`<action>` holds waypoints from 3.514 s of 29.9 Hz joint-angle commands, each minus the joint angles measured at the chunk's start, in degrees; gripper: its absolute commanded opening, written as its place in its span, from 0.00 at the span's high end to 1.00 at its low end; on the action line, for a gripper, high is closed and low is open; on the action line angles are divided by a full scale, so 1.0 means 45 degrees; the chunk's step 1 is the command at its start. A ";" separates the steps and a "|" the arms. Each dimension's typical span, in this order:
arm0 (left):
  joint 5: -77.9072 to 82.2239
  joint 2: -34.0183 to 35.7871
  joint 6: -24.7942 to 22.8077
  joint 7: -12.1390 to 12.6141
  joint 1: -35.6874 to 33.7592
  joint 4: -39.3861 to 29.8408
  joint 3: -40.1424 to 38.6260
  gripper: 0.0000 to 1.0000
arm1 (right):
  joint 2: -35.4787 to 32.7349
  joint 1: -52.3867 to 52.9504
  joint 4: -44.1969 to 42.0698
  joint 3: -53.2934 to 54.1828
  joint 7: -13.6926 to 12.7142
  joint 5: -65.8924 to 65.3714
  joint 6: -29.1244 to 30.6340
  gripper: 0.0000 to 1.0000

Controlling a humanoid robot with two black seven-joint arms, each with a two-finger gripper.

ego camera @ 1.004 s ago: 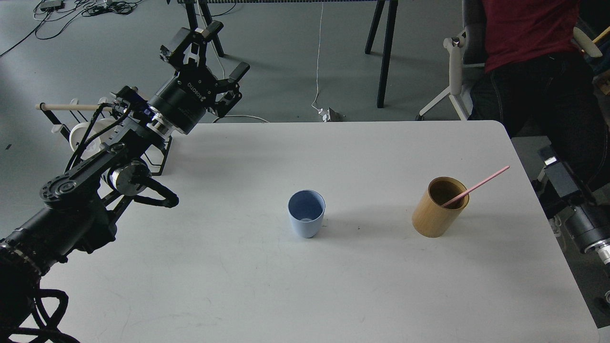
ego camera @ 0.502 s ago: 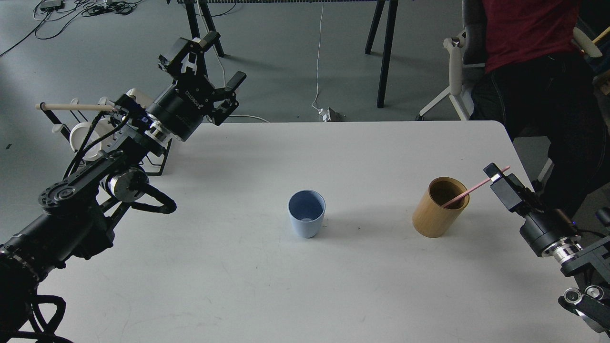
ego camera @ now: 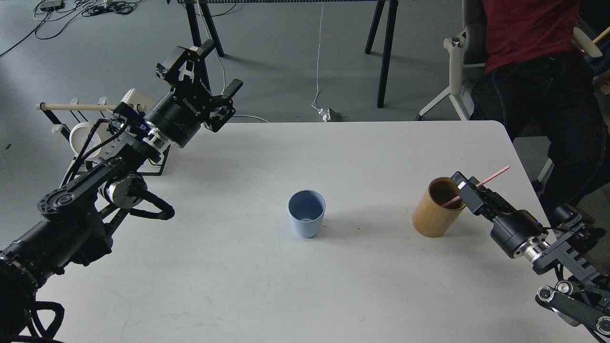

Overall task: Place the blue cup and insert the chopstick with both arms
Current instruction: 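Lower the right gripper and grasp the pink straw in the tan cup, then pull the pink straw up out of the tan cup with the right gripper, then move the straw over the blue cup and lower it inside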

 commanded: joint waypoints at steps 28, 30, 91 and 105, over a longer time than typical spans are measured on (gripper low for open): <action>0.0001 0.0004 0.0000 0.0000 0.0174 0.0019 -0.0036 0.03 | -0.0310 -0.0194 0.0158 -0.0042 0.0000 -0.0218 0.0000 0.99; 0.0001 0.0004 0.0000 0.0000 0.0252 0.0019 -0.0036 0.03 | -0.0467 -0.0213 0.0177 -0.0004 0.0000 -0.0198 0.0000 0.99; -0.0019 0.0043 0.0000 0.0000 0.1209 0.0585 0.0022 0.02 | 0.4493 1.1486 -0.0330 -1.0354 0.0000 0.0681 0.0000 1.00; 0.0001 0.0023 0.0000 0.0000 0.1346 0.0585 -0.0056 0.02 | 0.5665 1.1213 -0.1600 -1.0785 0.0000 0.0681 0.0000 0.96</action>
